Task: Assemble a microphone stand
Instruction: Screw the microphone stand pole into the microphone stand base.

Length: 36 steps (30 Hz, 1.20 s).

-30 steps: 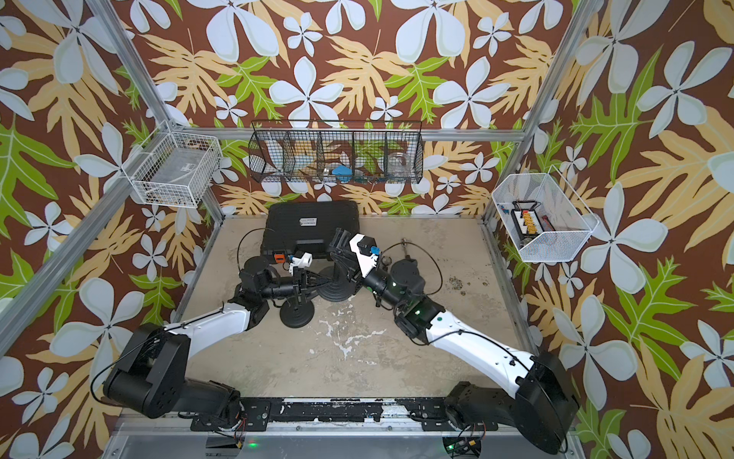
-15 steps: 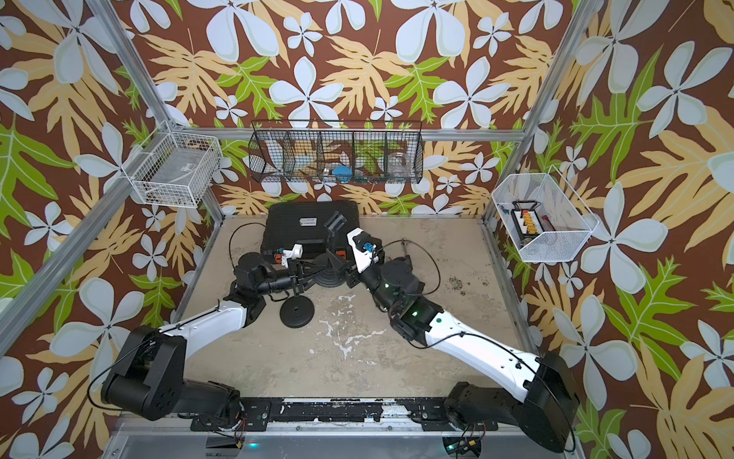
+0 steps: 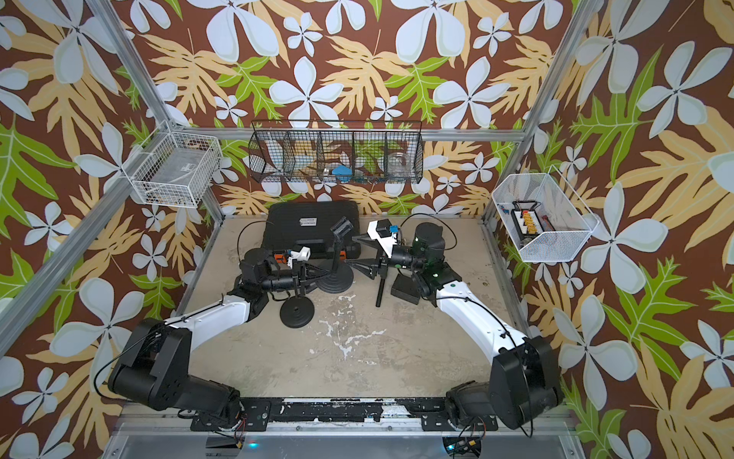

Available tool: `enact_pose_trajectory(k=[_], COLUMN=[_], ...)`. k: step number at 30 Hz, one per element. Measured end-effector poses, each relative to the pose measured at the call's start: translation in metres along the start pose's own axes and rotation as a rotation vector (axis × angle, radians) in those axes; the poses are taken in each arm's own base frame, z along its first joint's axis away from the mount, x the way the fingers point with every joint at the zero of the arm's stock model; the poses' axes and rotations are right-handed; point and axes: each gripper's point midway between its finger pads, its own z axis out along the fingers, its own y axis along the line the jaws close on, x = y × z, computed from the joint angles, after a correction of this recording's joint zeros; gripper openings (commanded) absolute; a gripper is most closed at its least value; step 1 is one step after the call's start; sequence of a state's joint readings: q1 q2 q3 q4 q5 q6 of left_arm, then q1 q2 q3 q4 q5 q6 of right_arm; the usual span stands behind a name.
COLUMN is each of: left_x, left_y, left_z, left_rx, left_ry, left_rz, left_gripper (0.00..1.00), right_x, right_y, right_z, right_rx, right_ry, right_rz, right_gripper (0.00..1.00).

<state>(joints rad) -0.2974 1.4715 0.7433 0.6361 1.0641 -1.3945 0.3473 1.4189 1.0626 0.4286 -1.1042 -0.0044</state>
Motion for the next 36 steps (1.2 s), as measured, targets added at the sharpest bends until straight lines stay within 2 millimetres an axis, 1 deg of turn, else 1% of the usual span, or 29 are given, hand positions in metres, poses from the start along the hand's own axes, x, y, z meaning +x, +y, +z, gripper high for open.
enact_pose_trajectory(k=[3, 6, 7, 12, 16, 23, 27, 28, 32, 34, 36], left_x=[0.004, 0.01, 0.012, 0.018, 0.022, 0.023, 0.023, 0.023, 0.021, 0.018, 0.014], left_y=[0.002, 0.002, 0.002, 0.0, 0.0, 0.005, 0.005, 0.005, 0.01, 0.014, 0.018], left_z=[0.0, 0.001, 0.002, 0.009, 0.014, 0.016, 0.016, 0.016, 0.015, 0.015, 0.015], left_rx=[-0.011, -0.013, -0.013, -0.012, -0.013, -0.023, -0.024, -0.025, -0.039, -0.051, -0.059], left_ry=[0.03, 0.062, 0.074, 0.124, 0.156, 0.168, 0.166, 0.165, 0.134, 0.109, 0.085], left_rz=[0.005, 0.009, 0.009, 0.014, 0.024, 0.007, 0.006, 0.005, -0.015, -0.033, -0.05], left_gripper=[0.0, 0.0, 0.0, 0.0, 0.0, 0.0, 0.0, 0.0, 0.0, 0.0, 0.0], right_x=[-0.002, -0.008, -0.009, -0.006, -0.009, -0.003, -0.002, 0.0, 0.01, 0.017, 0.019], right_y=[-0.004, -0.003, -0.002, 0.008, 0.012, 0.021, 0.024, 0.023, 0.018, 0.013, 0.009], right_z=[0.0, 0.005, 0.006, 0.016, 0.021, 0.02, 0.018, 0.018, 0.018, 0.018, 0.021], right_rx=[-0.066, -0.144, -0.17, -0.284, -0.346, -0.398, -0.413, -0.407, -0.304, -0.18, -0.013], right_ry=[-0.003, -0.01, -0.014, -0.017, -0.018, -0.015, -0.013, -0.009, 0.009, -0.005, -0.038], right_rz=[0.001, -0.03, -0.042, -0.042, -0.065, -0.067, -0.048, -0.041, 0.008, 0.046, 0.091], right_gripper=[0.71, 0.67, 0.65, 0.62, 0.55, 0.3, 0.07, 0.0, 0.0, 0.0, 0.0])
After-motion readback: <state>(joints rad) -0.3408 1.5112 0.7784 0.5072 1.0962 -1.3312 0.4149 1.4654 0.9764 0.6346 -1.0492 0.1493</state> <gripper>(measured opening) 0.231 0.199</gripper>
